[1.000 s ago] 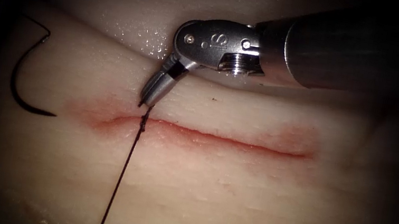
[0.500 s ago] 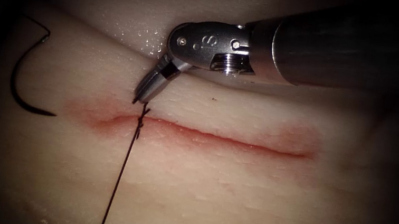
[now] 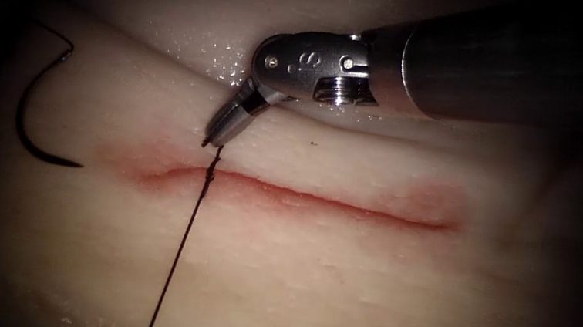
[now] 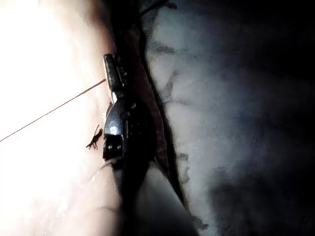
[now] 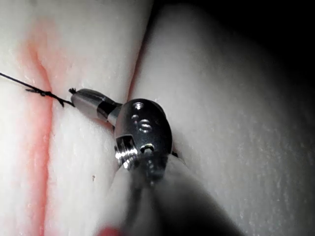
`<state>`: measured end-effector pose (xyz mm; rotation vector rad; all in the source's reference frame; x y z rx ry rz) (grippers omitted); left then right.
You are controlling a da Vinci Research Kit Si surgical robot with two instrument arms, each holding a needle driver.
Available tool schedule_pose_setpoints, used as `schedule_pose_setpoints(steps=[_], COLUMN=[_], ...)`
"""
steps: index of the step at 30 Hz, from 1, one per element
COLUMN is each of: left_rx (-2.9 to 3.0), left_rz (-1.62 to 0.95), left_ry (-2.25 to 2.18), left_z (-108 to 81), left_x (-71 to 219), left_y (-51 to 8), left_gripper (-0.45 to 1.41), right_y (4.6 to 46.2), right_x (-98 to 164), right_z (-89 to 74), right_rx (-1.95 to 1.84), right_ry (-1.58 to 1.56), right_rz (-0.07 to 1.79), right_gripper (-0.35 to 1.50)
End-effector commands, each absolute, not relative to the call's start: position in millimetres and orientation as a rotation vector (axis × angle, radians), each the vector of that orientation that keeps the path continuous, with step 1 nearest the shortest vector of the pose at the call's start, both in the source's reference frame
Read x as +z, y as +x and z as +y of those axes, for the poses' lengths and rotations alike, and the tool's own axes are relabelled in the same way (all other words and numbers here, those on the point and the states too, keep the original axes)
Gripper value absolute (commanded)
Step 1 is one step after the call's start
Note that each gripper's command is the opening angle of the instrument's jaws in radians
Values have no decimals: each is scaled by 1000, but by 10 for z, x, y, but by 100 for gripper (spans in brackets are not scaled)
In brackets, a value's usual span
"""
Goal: Wound Closure
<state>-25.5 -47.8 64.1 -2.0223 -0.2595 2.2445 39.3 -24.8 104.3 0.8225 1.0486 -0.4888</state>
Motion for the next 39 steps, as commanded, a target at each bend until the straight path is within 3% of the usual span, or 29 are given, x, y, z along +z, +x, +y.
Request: schedule_pose_setpoints(steps=[1,7,10,11,15,17,21,28,32,37,39], left_rx=[2243,2227,2212,2218,2227,2233,2243,2250,2267,2285,2286], left_rz=[-264,-285,-305,-288,-256,-236,-203,-194,-170,-122,-114], left_ry=[-2024,-2028,-2038,-2038,-2040,-2043,-2036,-2036,-2059,-2092,-2096], left_z=[-486,-471,-455,-447,-417,-400,-371,-326,-297,-259,-246], left_x=[646,639,632,629,622,619,617,620,616,614,614], left_y=[-260,-261,-260,-260,-259,-258,-259,-257,-251,-243,-241], left_gripper=[-45,-45,-45,-45,-45,-45,-45,-45,-45,-45,-45], right_y=[401,403,400,397,386,380,368,346,339,339,340], right_x=[1048,1039,1029,1024,1006,998,985,966,959,953,952], right_z=[-246,-255,-255,-253,-245,-237,-219,-214,-238,-284,-299], right_rx=[-489,-421,-362,-330,-229,-178,-83,156,274,359,374], right_ry=[821,797,756,754,785,797,765,623,580,523,525], right_rz=[1051,1091,1107,1121,1156,1161,1193,1239,1290,1334,1361], right_gripper=[-35,-35,46,63,81,103,123,116,93,83,67])
